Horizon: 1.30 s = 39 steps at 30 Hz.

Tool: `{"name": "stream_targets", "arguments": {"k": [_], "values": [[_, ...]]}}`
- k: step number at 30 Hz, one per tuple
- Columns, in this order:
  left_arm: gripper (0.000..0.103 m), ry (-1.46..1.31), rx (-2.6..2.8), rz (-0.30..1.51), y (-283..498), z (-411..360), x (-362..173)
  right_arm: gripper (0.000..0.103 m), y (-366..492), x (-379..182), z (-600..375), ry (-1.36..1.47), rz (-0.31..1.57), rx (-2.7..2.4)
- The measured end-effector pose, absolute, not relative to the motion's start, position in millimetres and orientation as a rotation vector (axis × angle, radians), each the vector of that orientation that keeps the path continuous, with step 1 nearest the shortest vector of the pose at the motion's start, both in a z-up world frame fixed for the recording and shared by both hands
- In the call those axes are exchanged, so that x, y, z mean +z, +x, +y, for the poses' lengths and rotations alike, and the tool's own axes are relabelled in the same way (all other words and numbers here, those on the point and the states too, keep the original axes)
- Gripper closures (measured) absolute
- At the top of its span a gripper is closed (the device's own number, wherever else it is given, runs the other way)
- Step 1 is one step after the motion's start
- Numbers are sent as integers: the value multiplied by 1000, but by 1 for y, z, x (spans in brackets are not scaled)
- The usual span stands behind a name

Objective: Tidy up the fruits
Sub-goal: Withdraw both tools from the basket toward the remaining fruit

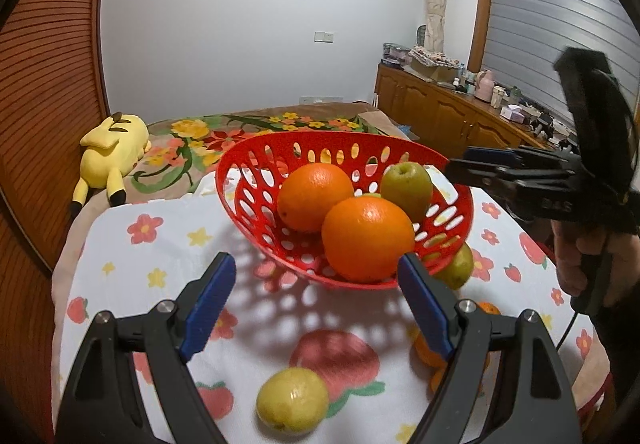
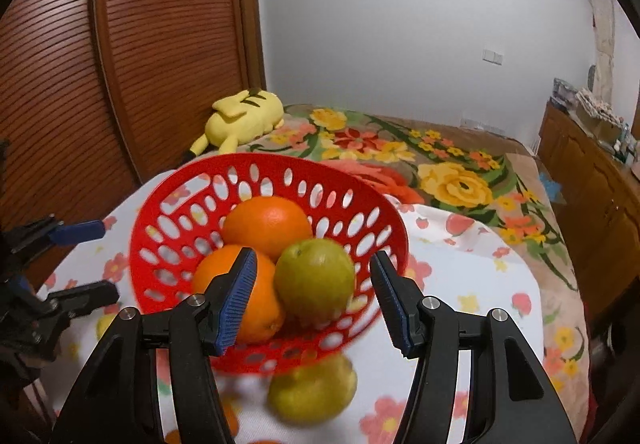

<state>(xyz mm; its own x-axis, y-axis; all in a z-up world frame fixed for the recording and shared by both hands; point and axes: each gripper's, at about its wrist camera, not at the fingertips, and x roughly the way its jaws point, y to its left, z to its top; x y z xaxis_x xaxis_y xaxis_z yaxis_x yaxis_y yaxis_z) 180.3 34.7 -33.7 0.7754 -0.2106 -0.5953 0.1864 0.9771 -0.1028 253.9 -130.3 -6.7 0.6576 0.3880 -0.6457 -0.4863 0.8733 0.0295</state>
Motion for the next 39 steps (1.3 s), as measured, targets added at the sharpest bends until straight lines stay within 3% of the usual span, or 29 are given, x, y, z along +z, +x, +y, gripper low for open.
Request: {"name": "stream_targets", "arguments": {"k": [21,39], "values": [[19,34,-203,638,126,40,-67,40,145,-59,-173,-84,738,462],[19,3,-205,662,121,46,-72,40,123,-51,-173,-60,727,452]]}}
